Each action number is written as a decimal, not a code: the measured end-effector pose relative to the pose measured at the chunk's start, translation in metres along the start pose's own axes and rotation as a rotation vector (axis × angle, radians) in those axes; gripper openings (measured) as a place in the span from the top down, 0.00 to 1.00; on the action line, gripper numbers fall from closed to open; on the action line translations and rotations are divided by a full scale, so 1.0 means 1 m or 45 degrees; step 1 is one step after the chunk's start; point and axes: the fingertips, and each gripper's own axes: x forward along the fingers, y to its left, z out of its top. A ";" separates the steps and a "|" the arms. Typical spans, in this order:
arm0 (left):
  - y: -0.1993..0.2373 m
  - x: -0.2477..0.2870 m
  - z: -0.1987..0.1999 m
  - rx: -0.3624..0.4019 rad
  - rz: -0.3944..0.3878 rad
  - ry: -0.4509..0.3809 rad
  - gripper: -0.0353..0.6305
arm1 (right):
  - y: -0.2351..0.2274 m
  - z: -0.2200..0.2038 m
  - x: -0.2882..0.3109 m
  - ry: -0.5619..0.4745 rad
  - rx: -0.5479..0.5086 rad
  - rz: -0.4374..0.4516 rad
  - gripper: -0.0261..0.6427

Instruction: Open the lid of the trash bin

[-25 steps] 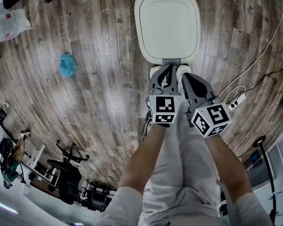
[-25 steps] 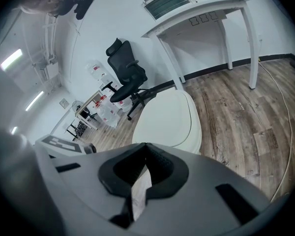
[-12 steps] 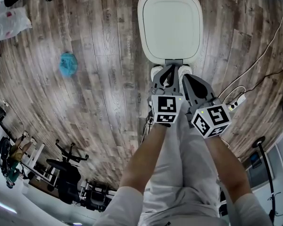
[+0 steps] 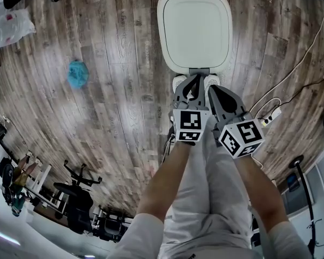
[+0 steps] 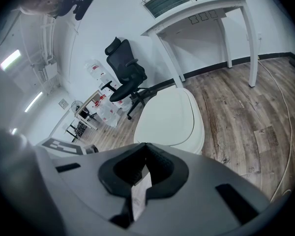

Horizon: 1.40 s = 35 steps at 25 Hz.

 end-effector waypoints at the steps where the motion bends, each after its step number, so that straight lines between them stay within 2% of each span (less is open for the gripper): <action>1: 0.000 0.000 0.000 -0.001 0.000 -0.001 0.95 | 0.000 0.000 0.000 0.000 0.000 0.000 0.94; 35: 0.000 0.001 0.001 0.010 -0.007 -0.031 0.95 | -0.001 -0.004 -0.002 0.002 0.006 0.000 0.94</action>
